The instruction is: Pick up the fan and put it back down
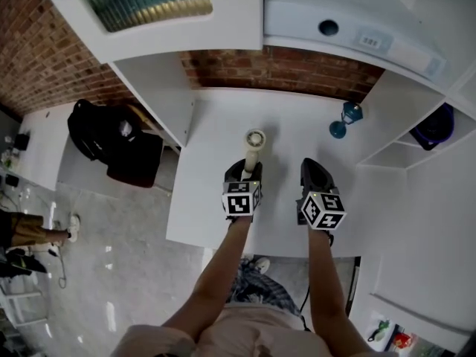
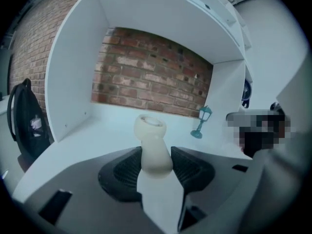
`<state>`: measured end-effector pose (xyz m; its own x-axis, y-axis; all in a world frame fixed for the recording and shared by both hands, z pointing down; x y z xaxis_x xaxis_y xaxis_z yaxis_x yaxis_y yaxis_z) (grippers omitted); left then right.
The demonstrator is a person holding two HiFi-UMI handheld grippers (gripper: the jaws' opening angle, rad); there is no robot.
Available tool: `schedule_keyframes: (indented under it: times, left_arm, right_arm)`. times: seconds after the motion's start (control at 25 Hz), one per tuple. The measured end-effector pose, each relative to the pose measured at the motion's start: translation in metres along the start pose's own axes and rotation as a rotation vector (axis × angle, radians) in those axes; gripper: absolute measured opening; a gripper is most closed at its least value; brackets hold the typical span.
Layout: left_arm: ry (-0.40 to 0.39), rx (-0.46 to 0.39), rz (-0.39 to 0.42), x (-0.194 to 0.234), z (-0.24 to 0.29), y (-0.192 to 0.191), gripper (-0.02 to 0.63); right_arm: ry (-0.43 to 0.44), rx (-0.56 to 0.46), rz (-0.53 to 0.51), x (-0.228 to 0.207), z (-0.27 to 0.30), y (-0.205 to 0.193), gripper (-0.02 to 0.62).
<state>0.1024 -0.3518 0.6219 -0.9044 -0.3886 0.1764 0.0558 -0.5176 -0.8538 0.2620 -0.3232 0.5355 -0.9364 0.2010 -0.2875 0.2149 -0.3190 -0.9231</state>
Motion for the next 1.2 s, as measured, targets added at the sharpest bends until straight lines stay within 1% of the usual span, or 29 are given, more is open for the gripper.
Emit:
schedule_keyframes:
  times: [0.12, 0.28, 0.64, 0.68, 0.76, 0.8, 0.96, 1.08, 1.2]
  left_arm:
    - [-0.002, 0.076, -0.028, -0.002, 0.014, -0.032, 0.206]
    - [-0.002, 0.145, -0.039, -0.004, 0.02, -0.057, 0.206]
    - [-0.016, 0.225, -0.023, -0.005, 0.022, -0.075, 0.206]
    - [-0.019, 0.232, -0.026, -0.006, 0.022, -0.077, 0.231]
    - [-0.03, 0.234, -0.033, -0.008, 0.022, -0.078, 0.311]
    - [-0.036, 0.23, -0.033, -0.009, 0.022, -0.077, 0.334]
    - [-0.033, 0.212, -0.002, -0.008, 0.016, -0.069, 0.354]
    - [-0.026, 0.205, -0.003, -0.007, 0.014, -0.068, 0.36]
    - [-0.027, 0.176, 0.003, -0.008, 0.009, -0.057, 0.362]
  right_arm:
    - [-0.003, 0.018, 0.003, -0.005, 0.0, -0.009, 0.015]
    - [-0.007, 0.026, 0.006, -0.01, 0.0, -0.013, 0.015]
    - [-0.018, 0.029, 0.015, -0.013, -0.002, -0.015, 0.015]
    - [-0.019, 0.028, 0.017, -0.013, -0.002, -0.015, 0.015]
    - [-0.021, 0.024, 0.02, -0.013, -0.003, -0.015, 0.015]
    - [-0.022, 0.022, 0.022, -0.012, -0.003, -0.015, 0.015]
    - [-0.024, 0.011, 0.023, -0.012, -0.005, -0.012, 0.015]
    - [-0.026, 0.005, 0.024, -0.011, -0.007, -0.011, 0.015]
    - [-0.028, 0.002, 0.024, -0.01, -0.01, -0.009, 0.015]
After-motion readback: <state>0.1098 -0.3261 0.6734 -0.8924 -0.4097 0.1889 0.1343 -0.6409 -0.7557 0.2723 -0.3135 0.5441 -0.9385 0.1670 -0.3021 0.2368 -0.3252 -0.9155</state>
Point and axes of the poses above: the fingertips, and each gripper's own axes: z forward along the fingers, x to its left, y out of its top, the point moved 1 cm from there along -z, backward along the fingers, and after that the axes turned 4 degrees about z, right-handed, at the moved point
